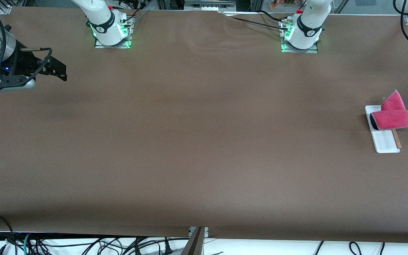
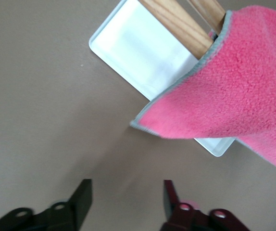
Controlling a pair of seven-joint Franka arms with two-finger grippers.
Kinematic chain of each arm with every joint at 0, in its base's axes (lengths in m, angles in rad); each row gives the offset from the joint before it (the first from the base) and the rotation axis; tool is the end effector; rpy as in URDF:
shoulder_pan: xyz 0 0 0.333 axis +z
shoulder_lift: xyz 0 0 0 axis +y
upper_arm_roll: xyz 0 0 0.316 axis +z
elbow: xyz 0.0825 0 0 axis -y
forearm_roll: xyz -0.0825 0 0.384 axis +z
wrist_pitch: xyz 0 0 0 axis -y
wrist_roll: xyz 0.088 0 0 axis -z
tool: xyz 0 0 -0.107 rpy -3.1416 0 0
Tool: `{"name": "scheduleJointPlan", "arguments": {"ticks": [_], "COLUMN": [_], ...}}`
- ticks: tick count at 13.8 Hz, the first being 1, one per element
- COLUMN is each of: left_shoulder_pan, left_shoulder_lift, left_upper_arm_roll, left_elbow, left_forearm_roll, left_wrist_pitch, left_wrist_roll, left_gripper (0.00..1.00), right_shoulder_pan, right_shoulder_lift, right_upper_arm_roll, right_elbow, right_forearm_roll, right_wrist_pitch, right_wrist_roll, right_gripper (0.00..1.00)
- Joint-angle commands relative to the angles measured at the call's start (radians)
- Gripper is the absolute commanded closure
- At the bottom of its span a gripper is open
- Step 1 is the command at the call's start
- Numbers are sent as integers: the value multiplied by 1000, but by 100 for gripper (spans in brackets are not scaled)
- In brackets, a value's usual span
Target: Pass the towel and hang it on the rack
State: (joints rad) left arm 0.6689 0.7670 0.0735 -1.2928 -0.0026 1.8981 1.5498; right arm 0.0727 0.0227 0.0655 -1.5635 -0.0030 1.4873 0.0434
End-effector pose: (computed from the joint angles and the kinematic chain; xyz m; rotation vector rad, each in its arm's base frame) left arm 0.5433 0.4818 0.2770 2.7607 -1.2045 -0.1683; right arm 0.5467 0.0753 0.6085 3.1238 0.1481 -0.1538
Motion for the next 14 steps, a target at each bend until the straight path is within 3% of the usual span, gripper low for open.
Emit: {"name": "scheduleJointPlan", "arguments": {"ticks": [1,5,11,14], "left_shoulder_pan": [-8,-63,-334,-483], "left_shoulder_lift": [-58,-205,-366,-420], "left_upper_arm_roll": [-14,-66,-70,-69], "left_elbow": [27,26,27,27], "left_forearm_roll": [-10,-1,15,15], "left_wrist_pitch": [-72,-241,-525,-608], "left_wrist_roll": [-5,-121,-569,-842], "left_gripper": [0,0,0,0], "right_shoulder_pan": [-14,-14,-14,-14], "right_shoulder_lift": [-9,-9,-9,-9], "right_upper_arm_roll": [13,13,13,11], "right_elbow": [-9,-10,-10,-10], "right_forearm_roll": [17,17,17,17], "right_wrist_pitch": [5,4,5,5], "right_wrist_roll": [-4,-4,-4,-4], "right_gripper": [0,0,0,0]}}
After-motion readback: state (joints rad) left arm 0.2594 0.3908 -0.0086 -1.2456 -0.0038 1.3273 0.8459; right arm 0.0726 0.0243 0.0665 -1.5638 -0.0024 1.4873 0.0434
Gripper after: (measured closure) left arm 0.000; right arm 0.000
